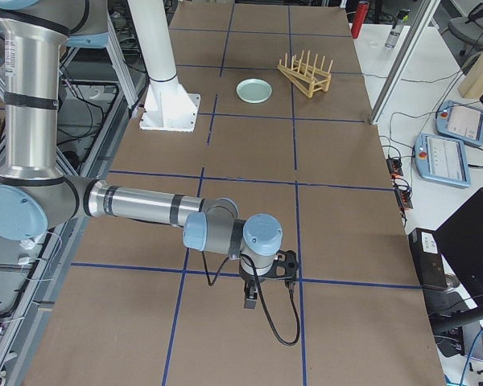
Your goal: Place plate on rack
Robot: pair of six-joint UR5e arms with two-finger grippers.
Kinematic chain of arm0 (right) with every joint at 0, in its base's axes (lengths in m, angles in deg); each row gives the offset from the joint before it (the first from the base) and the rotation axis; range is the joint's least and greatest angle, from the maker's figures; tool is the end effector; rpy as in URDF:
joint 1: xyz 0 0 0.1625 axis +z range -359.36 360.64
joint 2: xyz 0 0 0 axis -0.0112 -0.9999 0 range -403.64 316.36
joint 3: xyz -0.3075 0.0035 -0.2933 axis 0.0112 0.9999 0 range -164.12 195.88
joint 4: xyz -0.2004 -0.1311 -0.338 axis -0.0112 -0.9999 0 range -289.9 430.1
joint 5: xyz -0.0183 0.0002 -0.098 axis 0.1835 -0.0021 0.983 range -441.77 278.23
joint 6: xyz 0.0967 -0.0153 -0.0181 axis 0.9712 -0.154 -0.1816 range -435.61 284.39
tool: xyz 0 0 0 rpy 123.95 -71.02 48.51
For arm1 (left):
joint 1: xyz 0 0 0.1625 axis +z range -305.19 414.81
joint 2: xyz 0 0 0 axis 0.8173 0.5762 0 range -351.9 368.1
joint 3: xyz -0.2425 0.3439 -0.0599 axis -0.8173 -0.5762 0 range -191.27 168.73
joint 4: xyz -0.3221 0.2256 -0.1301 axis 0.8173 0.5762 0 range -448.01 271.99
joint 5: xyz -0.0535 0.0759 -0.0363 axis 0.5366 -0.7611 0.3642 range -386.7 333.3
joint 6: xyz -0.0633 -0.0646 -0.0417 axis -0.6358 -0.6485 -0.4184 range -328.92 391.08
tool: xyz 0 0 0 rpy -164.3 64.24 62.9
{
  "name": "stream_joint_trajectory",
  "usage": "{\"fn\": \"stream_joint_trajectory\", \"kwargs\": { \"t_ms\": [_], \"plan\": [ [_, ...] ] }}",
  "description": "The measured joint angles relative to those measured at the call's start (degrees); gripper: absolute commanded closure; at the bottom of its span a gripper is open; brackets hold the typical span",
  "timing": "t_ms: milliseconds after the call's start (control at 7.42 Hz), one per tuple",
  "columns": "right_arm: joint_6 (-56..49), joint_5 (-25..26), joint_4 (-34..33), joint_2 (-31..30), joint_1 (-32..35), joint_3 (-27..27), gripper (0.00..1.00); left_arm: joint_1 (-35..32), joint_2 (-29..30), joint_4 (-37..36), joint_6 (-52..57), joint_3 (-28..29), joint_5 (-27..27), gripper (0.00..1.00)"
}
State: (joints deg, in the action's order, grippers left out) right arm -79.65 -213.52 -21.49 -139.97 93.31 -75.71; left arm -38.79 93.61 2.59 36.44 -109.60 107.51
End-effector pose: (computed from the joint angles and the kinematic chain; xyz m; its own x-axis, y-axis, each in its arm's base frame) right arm 0.0872 -0.4313 0.7021 0.7433 0.0376 0.6679 0.0062 0.9980 -0.0632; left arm -0.0928 -0.4580 0.6234 0.7215 0.1016 -0.6849 -0.0047 0.9899 0.1420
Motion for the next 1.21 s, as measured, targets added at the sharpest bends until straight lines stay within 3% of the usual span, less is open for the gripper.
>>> {"fn": "stream_joint_trajectory", "kwargs": {
  "t_ms": [674,944,1213],
  "plan": [
    [0.0,0.0,0.0,0.0,0.0,0.0,0.00,2.0,2.2,0.0,-1.0,-2.0,2.5,0.00],
    [0.0,0.0,0.0,0.0,0.0,0.0,0.00,6.2,3.1,0.2,-8.9,-5.7,3.6,0.00],
    [0.0,0.0,0.0,0.0,0.0,0.0,0.00,12.8,7.5,0.2,-23.7,-9.4,3.5,0.00]
  ]
}}
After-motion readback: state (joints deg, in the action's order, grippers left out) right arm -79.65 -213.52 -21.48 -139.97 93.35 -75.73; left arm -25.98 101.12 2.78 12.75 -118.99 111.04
